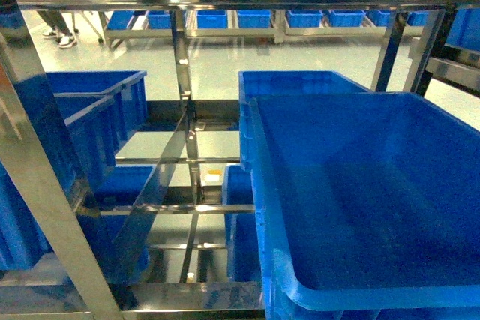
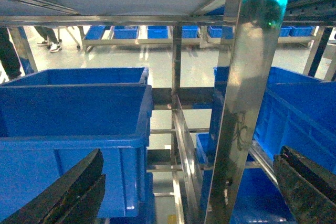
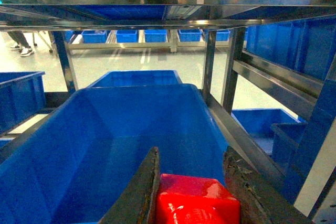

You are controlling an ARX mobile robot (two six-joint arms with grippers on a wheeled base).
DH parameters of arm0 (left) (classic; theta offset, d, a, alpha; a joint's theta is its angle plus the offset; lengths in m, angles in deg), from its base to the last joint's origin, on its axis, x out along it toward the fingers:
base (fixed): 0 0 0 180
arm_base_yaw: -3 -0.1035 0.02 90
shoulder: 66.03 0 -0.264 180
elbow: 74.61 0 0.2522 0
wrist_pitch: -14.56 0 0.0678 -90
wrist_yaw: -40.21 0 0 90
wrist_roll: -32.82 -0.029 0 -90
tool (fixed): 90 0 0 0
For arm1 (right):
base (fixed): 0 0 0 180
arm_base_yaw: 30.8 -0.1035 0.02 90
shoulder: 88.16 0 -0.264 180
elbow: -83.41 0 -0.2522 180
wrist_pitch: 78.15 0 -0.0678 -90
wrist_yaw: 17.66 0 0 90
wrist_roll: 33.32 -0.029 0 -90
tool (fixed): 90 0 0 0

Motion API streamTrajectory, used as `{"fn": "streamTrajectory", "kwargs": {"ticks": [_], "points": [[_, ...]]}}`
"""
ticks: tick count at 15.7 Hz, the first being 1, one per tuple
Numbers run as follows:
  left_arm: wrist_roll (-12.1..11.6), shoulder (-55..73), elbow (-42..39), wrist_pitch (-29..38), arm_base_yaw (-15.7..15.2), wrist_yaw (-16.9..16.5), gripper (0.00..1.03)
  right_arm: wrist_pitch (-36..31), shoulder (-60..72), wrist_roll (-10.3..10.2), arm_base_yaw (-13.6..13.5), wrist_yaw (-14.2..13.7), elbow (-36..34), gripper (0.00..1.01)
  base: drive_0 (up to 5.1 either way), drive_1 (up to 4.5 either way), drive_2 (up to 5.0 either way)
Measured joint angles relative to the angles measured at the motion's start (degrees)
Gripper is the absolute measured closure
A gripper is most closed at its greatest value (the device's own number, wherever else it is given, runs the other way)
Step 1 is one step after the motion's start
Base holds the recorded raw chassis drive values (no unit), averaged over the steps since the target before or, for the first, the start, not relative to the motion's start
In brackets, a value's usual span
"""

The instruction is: Pick red block from blue box to shelf

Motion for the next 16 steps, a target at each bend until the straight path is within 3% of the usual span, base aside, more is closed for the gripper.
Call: {"fn": "streamTrajectory", "kwargs": {"ticks": [16], "points": [[0.00, 0.00, 0.00, 0.00, 0.00, 0.00, 0.05, 0.26, 0.04, 0.09, 0.00, 0.00, 0.00, 0.72, 0.0, 0.00, 0.0]]}}
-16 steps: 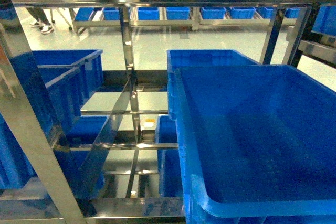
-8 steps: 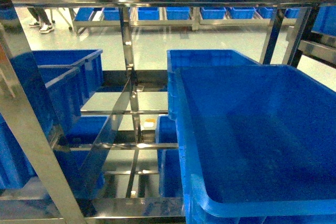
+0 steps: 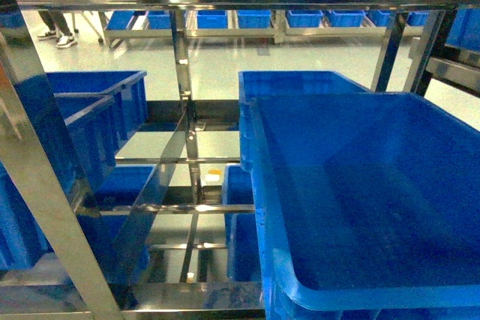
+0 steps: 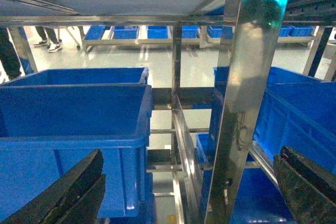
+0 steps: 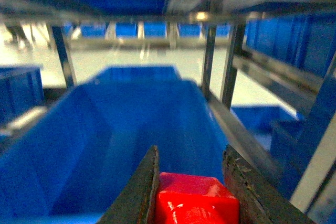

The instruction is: Pick red block from blue box to shelf

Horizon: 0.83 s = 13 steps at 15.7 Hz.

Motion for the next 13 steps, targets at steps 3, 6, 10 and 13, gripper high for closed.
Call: {"fn": "streamTrajectory", "kwargs": {"ticks": [3, 6, 10, 13], "points": [[0.00, 0.00, 0.00, 0.00, 0.00, 0.00, 0.05, 7.32, 14.05, 4.26, -4.35, -0.50, 5.20, 0.72, 0.0, 0.00, 0.0], [-0.02, 0.00, 0.00, 0.02, 0.00, 0.00, 0.05, -11.17, 37.35, 1.79, -9.16, -1.55, 10.08, 0.72, 0.0, 0.00, 0.0], [0.00, 0.00, 0.00, 0.00, 0.00, 0.00, 0.05, -36.92, 77.13, -0.59, -10.49, -1.60, 22.62, 0.49, 0.0, 0.00, 0.0], [0.00, 0.00, 0.00, 0.00, 0.00, 0.00, 0.05, -41.03, 72.54, 0.31, -11.21, -4.44, 15.37, 0.16, 0.0, 0.00, 0.0]]}}
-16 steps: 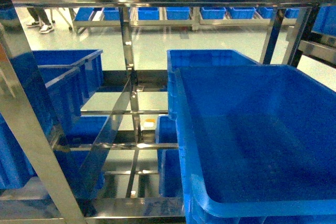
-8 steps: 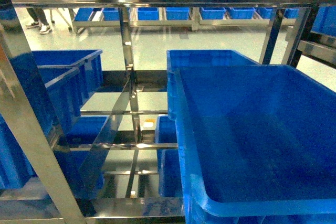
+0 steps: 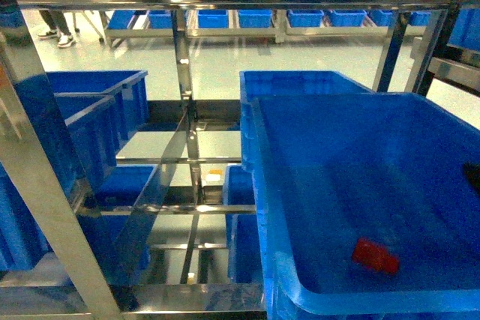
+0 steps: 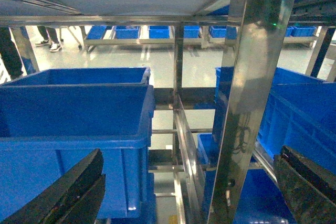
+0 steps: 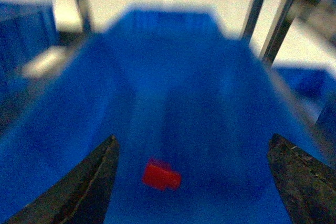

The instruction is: Pick red block from blue box to shelf

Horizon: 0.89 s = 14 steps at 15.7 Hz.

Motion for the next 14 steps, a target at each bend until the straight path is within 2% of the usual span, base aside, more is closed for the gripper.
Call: {"fn": "streamTrajectory", "kwargs": {"ticks": [1, 2, 3, 7, 8, 9, 10, 14], "points": [[0.00, 0.00, 0.00, -0.11, -0.02, -0.15, 0.05, -14.69, -0.76, -0.02, -0.24, -4.79, -3.80, 0.27, 0.0, 0.00, 0.0], [0.00, 0.00, 0.00, 0.22, 0.09, -0.02, 0.05, -19.67, -1.90, -0.02, 0.98, -5.14, -6.60, 0.38, 0.0, 0.00, 0.0], [0.00, 0.00, 0.00, -0.02, 0.04, 0.02, 0.05, -18.91, -4.17, -0.02, 2.23, -4.72, -9.40, 0.51, 0.0, 0.00, 0.0], [0.00, 0.00, 0.00, 0.00, -0.04, 0.00, 0.05, -10.86, -17.38, -0.02, 5.46, -1.44, -12.92, 0.98, 0.0, 0.00, 0.0], [0.00, 0.00, 0.00, 0.00, -0.04, 0.00, 0.05, -8.11, -20.52, -0.04, 6.12, -0.96, -13.77, 0.99, 0.0, 0.00, 0.0], [0.00, 0.00, 0.00, 0.00, -0.04, -0.02, 0.05, -5.40, -24.20, -0.02, 9.18, 3.06, -14.29, 0.99, 0.0, 0.00, 0.0], [0.00, 0.00, 0.00, 0.00, -0.04, 0.02, 0.05, -2.40, -28.06, -0.07, 11.54, 3.69, -14.75, 0.99, 0.0, 0.00, 0.0], [0.00, 0.00, 0.00, 0.02, -0.04, 0.00, 0.05, 6.99, -38.71, -0.04, 11.47, 4.26, -15.37, 0.99, 0.0, 0.00, 0.0]]}}
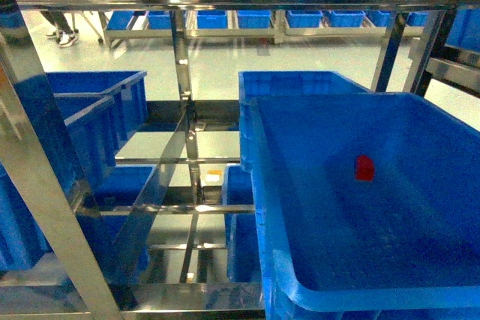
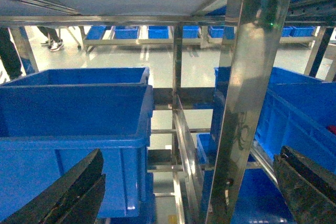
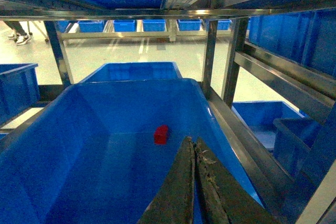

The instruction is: Pick red block from blue box to shelf

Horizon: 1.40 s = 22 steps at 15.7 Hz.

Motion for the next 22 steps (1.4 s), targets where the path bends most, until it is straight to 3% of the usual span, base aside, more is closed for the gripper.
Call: {"fn": "streamTrajectory", "kwargs": {"ticks": [7, 15, 17, 22], "points": [[0.00, 0.00, 0.00, -0.02, 0.00, 0.00, 0.05, 13.94, -14.64, 0.00, 0.00, 0.00, -0.02, 0.99, 0.0, 0.00, 0.0], [0.00, 0.00, 0.00, 0.00, 0.00, 0.00, 0.05, 23.56, -24.30, 0.00, 0.00, 0.00, -0.02, 0.99, 0.0, 0.00, 0.0], [0.00, 0.00, 0.00, -0.02, 0.00, 0.04, 0.05, 33.81, -33.31, 0.00, 0.00, 0.15, 0.00, 0.99, 0.0, 0.00, 0.0], [0.00, 0.00, 0.00, 0.02, 0.00, 0.00, 0.05, 33.73, -33.88, 0.00, 0.00, 0.17, 0.00, 0.99, 0.0, 0.00, 0.0]]}}
